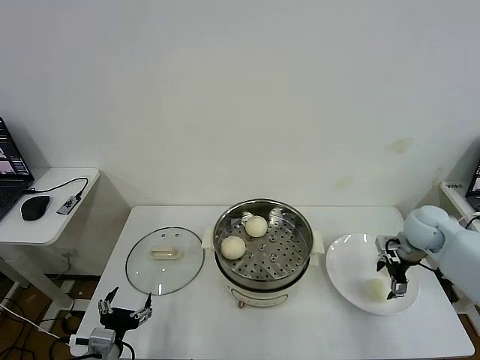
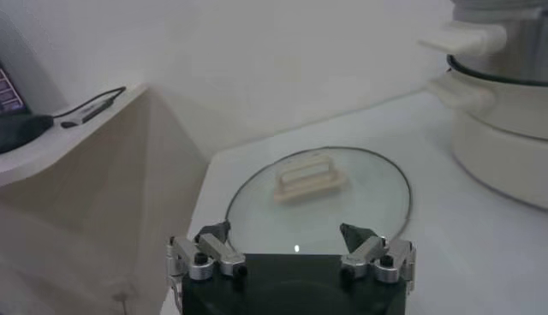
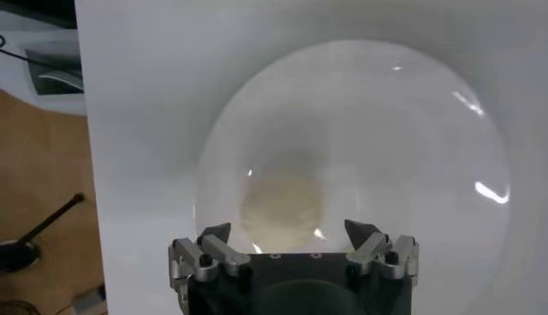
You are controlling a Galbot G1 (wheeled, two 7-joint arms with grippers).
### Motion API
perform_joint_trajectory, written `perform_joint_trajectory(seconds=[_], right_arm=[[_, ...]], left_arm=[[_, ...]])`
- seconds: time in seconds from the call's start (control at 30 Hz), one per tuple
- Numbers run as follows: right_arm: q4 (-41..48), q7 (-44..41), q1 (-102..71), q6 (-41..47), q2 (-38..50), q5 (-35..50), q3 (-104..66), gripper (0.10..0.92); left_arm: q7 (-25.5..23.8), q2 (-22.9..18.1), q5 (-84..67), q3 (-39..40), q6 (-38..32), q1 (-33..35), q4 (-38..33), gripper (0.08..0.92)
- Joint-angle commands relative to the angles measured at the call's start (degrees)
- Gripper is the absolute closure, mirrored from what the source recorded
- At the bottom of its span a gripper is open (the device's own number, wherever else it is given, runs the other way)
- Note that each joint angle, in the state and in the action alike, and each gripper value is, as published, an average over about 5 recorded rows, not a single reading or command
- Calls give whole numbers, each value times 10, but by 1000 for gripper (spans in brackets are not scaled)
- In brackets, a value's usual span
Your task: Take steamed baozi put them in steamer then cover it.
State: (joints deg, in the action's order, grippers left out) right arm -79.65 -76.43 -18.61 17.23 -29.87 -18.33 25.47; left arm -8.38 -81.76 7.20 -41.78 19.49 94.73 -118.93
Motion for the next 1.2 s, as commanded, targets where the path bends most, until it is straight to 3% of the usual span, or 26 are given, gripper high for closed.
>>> perform_joint_trajectory(seconds=[0.03,0.87,0.97,1.2], right_arm=[[14,12,-33,-5,-13,-13,-20,203],[38,42,-34,-7,-30,-17,-20,204],[39,41,-35,-7,-27,-18,-21,241],[42,40,-37,-7,-25,-17,-28,428]], left_arm=[[0,0,0,-1,-1,3,2,177],[1,-4,3,7,-2,2,7,177],[0,-4,3,8,-2,2,8,177],[0,-5,4,9,-2,0,10,177]])
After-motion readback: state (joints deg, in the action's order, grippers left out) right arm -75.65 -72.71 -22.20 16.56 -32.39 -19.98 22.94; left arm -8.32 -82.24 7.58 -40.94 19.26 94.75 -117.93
